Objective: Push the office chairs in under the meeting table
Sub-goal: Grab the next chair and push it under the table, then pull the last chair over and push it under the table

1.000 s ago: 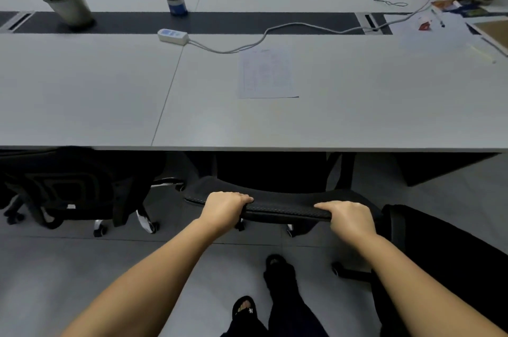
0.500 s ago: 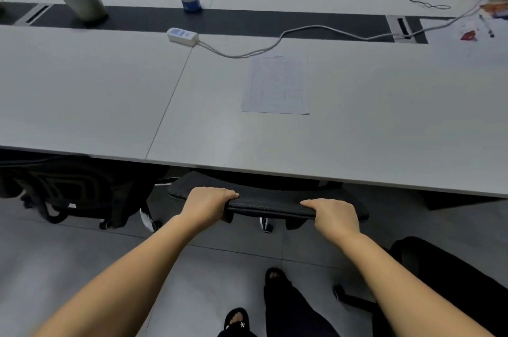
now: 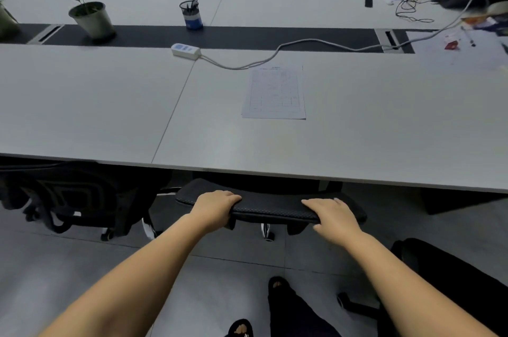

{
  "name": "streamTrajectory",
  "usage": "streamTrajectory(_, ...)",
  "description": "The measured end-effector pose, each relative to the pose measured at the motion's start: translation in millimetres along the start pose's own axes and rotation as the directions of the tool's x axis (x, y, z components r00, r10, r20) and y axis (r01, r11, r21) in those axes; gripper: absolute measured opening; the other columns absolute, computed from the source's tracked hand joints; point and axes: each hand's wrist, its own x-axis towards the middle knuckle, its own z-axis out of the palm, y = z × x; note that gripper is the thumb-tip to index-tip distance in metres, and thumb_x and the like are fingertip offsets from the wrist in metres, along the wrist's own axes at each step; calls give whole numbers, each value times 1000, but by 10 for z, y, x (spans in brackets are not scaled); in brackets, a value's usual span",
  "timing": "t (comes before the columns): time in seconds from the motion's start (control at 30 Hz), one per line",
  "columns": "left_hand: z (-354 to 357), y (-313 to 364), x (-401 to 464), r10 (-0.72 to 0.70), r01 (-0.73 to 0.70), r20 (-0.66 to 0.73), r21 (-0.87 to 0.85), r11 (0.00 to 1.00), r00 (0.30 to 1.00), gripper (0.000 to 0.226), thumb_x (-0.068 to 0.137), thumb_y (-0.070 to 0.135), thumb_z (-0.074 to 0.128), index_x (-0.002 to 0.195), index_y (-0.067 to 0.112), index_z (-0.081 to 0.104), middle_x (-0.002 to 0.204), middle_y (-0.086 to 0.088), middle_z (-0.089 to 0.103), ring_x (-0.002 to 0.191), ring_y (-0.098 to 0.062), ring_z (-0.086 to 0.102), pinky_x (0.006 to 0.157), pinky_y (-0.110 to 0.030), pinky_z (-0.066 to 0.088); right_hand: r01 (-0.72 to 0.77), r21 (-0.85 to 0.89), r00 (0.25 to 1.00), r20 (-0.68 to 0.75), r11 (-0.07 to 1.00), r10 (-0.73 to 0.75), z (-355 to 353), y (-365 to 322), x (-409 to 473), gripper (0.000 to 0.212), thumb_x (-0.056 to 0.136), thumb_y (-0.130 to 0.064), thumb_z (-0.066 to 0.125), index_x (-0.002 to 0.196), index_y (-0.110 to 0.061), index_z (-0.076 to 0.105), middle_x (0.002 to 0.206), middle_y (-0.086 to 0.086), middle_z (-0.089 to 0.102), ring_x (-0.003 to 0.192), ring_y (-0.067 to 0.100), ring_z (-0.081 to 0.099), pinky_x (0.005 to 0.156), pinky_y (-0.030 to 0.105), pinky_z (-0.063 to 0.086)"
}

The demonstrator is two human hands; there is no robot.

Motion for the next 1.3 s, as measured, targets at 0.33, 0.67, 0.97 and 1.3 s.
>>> streamTrajectory(0.33,-347,71,-743,87,-224,-339,-389,894,937,59,82,54,45,137,34,36,136,10,50,125,-8,46,98,-26,41,70,607,898,-384,792,214,-309,-491,-908,55,85,-37,60,135,-33,38,136,-11,48,126,6,42,102,25,34)
streamTrajectory(0.67,126,312,-2324,-175,-353,-486,-798,489,856,44,74,42,55,116,56,50,112,27,63,104,4,60,84,-4,44,210,933,813,-333,294,477,283,-1100,-2469,43,76,-22,60,114,-42,52,116,-30,58,107,-6,56,88,7,44)
streamTrajectory(0.97,270,929,-2550,27,-418,-460,-779,467,888,43,74,36,57,107,63,51,105,28,64,100,5,61,81,-4,46,238,947,568,-316,216,760,768,-1203,-3378,50,67,-48,64,115,-40,53,118,-28,58,106,-3,58,86,9,46)
streamTrajectory(1.3,444,2179,-2842,236,-509,-452,-747,426,860,40,84,21,63,112,48,54,109,25,63,103,8,58,81,1,42,238,942,281,-299,235,912,1221,-776,-4811,43,74,-23,59,115,-35,55,112,-15,66,101,-6,59,80,1,43)
